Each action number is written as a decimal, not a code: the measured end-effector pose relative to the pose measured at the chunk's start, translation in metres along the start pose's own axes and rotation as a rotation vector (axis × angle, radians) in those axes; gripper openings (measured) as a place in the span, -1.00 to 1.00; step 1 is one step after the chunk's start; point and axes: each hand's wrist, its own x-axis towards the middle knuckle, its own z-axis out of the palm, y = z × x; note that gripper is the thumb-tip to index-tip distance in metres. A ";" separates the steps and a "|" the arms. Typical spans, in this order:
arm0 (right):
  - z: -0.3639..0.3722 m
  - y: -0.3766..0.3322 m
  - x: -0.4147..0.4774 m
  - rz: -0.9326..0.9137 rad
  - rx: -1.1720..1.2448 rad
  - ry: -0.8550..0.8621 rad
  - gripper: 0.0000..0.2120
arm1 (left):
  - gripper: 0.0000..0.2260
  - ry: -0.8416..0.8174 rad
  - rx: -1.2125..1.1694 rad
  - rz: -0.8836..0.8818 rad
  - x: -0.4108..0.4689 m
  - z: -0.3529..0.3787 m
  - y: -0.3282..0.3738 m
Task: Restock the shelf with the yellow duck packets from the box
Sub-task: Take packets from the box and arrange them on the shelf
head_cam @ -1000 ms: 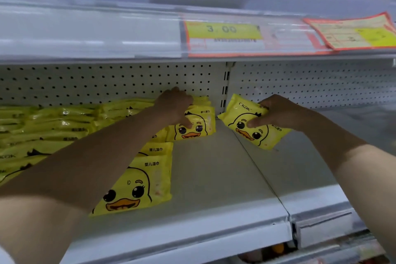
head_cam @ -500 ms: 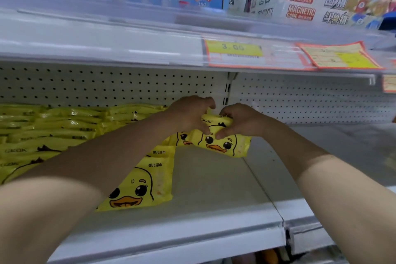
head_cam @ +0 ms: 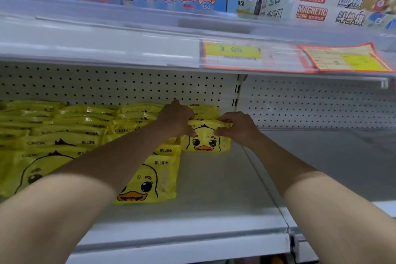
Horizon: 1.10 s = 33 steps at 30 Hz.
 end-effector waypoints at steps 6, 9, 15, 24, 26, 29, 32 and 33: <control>0.009 0.008 -0.002 0.045 0.052 0.058 -0.48 | -0.39 0.021 0.042 -0.049 -0.002 0.001 0.007; 0.006 0.010 -0.006 0.027 0.034 0.079 -0.40 | -0.39 0.054 0.045 -0.094 -0.007 0.002 0.014; -0.020 0.000 -0.023 -0.059 -0.078 0.035 -0.31 | -0.28 0.170 -0.111 -0.163 -0.035 -0.009 0.028; -0.038 -0.057 -0.067 -0.287 -0.160 -0.034 -0.24 | -0.19 0.291 -0.152 -0.440 -0.142 -0.047 0.030; -0.030 -0.079 -0.078 -0.345 -0.157 -0.078 -0.24 | -0.20 0.300 -0.128 -0.532 -0.177 -0.054 0.024; -0.015 -0.119 -0.100 -0.401 -0.142 -0.136 -0.24 | -0.27 0.327 -0.081 -0.622 -0.235 -0.062 0.012; 0.007 -0.158 -0.126 -0.423 -0.092 -0.186 -0.24 | -0.30 0.349 -0.063 -0.687 -0.292 -0.070 -0.002; 0.015 -0.171 -0.136 -0.440 -0.078 -0.212 -0.25 | -0.30 0.352 -0.071 -0.711 -0.310 -0.073 -0.007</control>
